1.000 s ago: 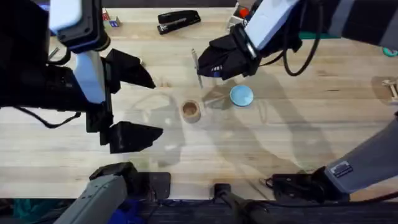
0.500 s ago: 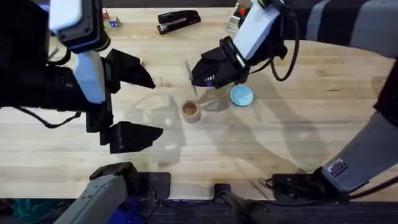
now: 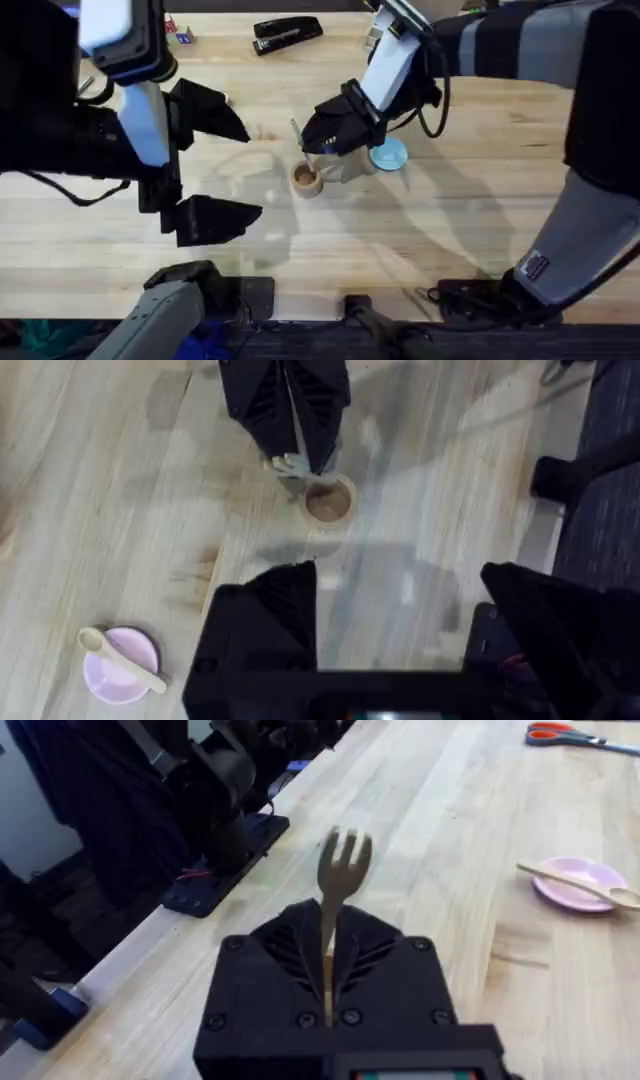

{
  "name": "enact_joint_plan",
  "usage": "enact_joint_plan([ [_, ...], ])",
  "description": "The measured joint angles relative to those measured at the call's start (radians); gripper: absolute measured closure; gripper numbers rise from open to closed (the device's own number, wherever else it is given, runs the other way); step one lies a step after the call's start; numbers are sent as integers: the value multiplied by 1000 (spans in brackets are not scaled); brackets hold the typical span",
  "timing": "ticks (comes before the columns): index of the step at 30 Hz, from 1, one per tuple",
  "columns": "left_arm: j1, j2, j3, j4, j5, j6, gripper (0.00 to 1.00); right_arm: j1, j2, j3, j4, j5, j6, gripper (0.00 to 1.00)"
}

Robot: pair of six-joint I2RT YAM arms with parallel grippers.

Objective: Pick up a utensil and set it on the pink plate, then put the other utensil in the container.

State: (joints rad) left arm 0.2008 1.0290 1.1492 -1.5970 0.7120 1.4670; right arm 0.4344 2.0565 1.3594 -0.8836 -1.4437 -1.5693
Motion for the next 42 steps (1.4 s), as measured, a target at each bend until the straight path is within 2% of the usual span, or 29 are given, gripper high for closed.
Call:
enact_joint_plan([
  [9,0,0,0,0,0,0,8,9,47,0,21,0,-7,968],
  [42,0,0,0,0,0,0,8,24,63,0,53,0,-18,968],
])
